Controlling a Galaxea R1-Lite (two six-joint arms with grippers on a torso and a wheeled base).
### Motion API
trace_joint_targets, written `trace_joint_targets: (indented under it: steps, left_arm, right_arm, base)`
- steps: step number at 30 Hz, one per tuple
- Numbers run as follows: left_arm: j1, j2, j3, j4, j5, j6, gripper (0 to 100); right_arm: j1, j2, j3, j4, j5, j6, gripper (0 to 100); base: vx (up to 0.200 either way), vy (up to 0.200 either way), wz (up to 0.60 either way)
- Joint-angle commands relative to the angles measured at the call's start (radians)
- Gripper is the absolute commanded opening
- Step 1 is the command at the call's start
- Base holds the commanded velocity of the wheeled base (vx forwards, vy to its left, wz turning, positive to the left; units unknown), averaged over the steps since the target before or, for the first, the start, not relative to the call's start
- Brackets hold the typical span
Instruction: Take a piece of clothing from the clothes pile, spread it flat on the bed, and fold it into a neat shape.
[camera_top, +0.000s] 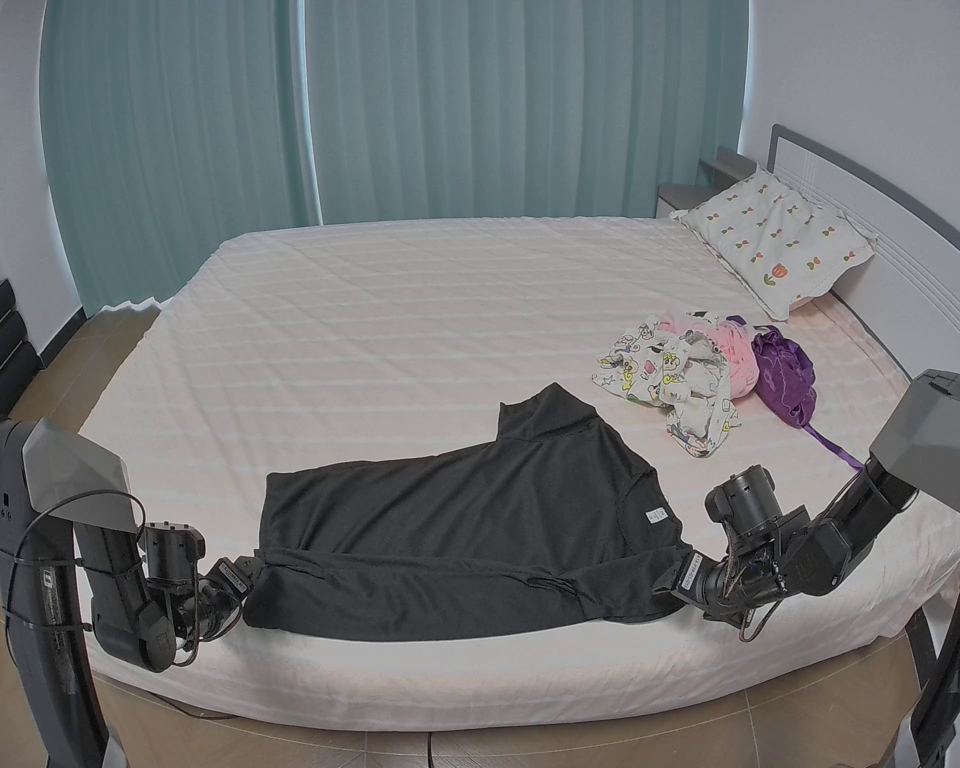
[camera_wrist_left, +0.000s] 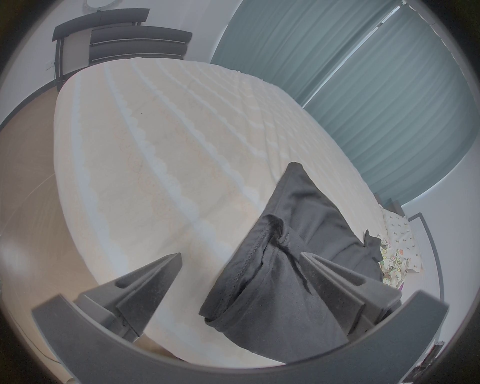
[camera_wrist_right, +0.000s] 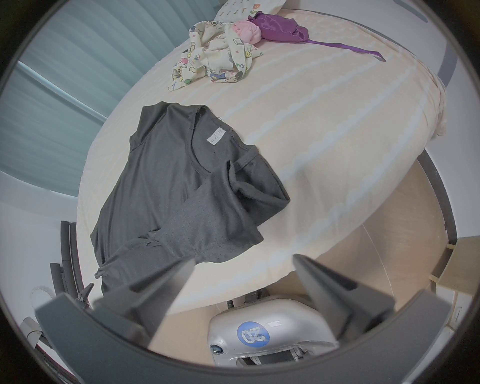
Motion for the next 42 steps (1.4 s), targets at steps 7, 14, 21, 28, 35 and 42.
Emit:
trace_joint_targets:
  steps: [7, 14, 21, 28, 35, 42]
  left_arm:
    - [0.001, -0.002, 0.000, -0.008, 0.001, -0.009, 100]
    - [0.001, -0.016, 0.012, -0.010, -0.004, -0.012, 100]
    - [0.001, -0.014, 0.011, -0.010, -0.004, -0.010, 100]
    - [0.002, -0.014, 0.011, -0.010, -0.004, -0.012, 100]
    - [0.002, -0.014, 0.011, -0.010, -0.004, -0.012, 100]
    - [0.002, -0.016, 0.012, -0.010, -0.004, -0.012, 100]
  right_arm:
    - [-0.011, 0.037, -0.069, -0.007, 0.000, 0.003, 100]
    - [-0.030, 0.131, -0.206, -0.007, 0.001, 0.003, 100]
    - [-0.060, 0.203, -0.290, -0.012, 0.004, 0.002, 100]
    - [-0.083, 0.241, -0.296, -0.019, 0.004, -0.008, 0]
    - [-0.125, 0.233, -0.289, -0.079, 0.006, -0.003, 0]
    - [-0.125, 0.239, -0.278, -0.079, 0.004, -0.002, 0]
  base:
    - [0.000, 0.000, 0.00]
    - [0.000, 0.000, 0.00]
    - [0.000, 0.000, 0.00]
    - [0.000, 0.000, 0.00]
    - [0.000, 0.000, 0.00]
    - [0.000, 0.000, 0.00]
